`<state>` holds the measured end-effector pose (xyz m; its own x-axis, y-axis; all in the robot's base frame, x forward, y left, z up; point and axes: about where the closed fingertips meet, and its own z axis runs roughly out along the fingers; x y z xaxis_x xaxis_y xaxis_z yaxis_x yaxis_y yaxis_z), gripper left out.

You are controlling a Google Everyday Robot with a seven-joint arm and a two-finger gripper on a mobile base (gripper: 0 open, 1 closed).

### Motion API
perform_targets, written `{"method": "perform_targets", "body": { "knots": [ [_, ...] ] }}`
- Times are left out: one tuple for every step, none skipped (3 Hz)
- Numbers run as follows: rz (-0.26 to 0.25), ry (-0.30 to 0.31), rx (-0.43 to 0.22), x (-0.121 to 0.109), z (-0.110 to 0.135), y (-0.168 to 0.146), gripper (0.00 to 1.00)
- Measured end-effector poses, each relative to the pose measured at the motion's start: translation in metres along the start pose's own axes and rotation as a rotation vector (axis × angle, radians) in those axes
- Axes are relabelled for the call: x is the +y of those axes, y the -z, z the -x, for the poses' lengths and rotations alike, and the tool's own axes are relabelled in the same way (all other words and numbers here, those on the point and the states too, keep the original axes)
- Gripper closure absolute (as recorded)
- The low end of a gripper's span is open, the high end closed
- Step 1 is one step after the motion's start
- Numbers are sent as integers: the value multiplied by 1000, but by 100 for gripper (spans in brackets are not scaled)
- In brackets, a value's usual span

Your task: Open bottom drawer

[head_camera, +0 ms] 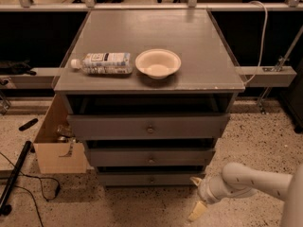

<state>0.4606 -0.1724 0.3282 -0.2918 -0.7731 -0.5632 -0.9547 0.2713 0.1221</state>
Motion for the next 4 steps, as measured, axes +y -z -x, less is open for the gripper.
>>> {"method": "perform_targets", "body": {
  "knots": [
    [57, -9, 16, 16, -10, -49, 0],
    [65, -17, 8, 22, -13, -57, 0],
    [50, -28, -15, 24, -15, -56, 0],
    [1, -20, -122, 14, -13, -52, 0]
  ]
}}
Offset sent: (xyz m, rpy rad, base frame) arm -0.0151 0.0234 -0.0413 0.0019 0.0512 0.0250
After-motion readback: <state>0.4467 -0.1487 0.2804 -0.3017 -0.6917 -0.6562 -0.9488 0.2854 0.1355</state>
